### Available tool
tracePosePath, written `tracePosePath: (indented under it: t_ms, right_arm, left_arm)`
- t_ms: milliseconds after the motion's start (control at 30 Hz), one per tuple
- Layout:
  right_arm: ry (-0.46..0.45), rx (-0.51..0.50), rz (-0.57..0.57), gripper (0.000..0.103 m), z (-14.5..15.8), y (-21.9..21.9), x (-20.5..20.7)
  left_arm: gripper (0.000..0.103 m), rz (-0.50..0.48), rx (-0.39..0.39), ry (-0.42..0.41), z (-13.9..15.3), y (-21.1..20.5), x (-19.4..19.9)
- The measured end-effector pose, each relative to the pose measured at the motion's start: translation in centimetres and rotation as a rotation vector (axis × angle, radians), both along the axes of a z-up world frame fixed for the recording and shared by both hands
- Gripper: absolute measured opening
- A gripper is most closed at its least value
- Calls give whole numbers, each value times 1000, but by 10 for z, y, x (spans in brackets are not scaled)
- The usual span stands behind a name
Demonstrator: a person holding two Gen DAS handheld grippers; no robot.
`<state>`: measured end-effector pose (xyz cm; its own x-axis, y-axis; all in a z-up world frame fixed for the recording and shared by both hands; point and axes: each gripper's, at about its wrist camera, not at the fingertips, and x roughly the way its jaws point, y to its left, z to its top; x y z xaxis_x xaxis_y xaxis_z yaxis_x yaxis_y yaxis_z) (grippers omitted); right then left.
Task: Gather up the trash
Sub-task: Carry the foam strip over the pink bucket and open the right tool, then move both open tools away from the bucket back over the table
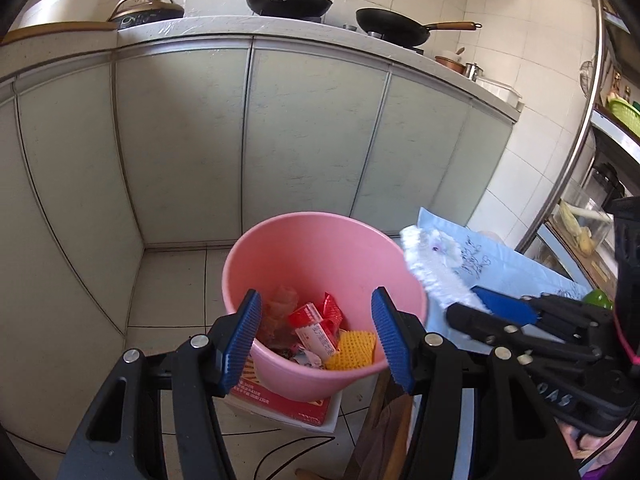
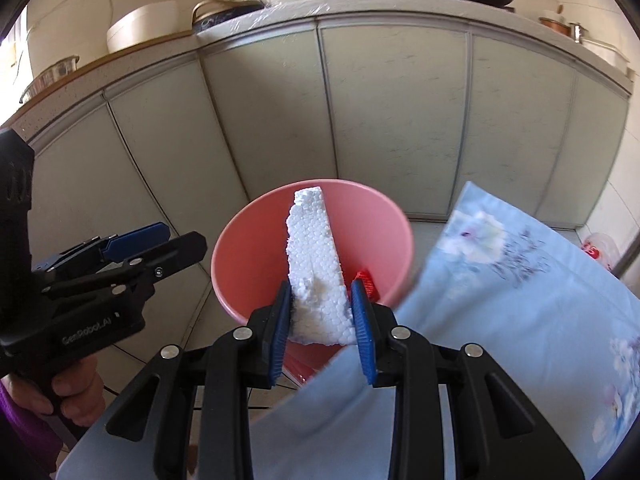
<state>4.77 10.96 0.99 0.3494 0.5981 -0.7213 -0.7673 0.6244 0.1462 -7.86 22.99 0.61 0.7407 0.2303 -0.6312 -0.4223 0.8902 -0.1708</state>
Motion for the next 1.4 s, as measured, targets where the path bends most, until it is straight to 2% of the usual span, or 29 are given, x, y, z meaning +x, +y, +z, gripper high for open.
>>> tracePosePath:
  t_ms: [267, 467, 633, 767, 1067, 1400]
  right_arm:
    - [25, -42, 8, 31, -21, 34, 13]
    - [73, -48, 5, 32, -32, 43, 22]
    - [89, -34, -5, 45, -33, 41, 24]
    - [89, -23, -10, 46, -29, 37, 24]
    - [47, 13, -31, 46, -9, 9, 8]
    - [-5, 12, -78, 46, 2, -43, -23]
  left_arm:
    - [57, -4, -12, 29, -14, 8, 12]
    - [56, -3, -28, 42, -23, 12, 15]
    - [57, -2, -25, 37, -21, 12, 17]
    - [56, -5, -19, 32, -17, 8, 16]
    - [57, -36, -2, 8, -1, -10, 7]
    - [57, -134, 0, 5, 6, -51, 0]
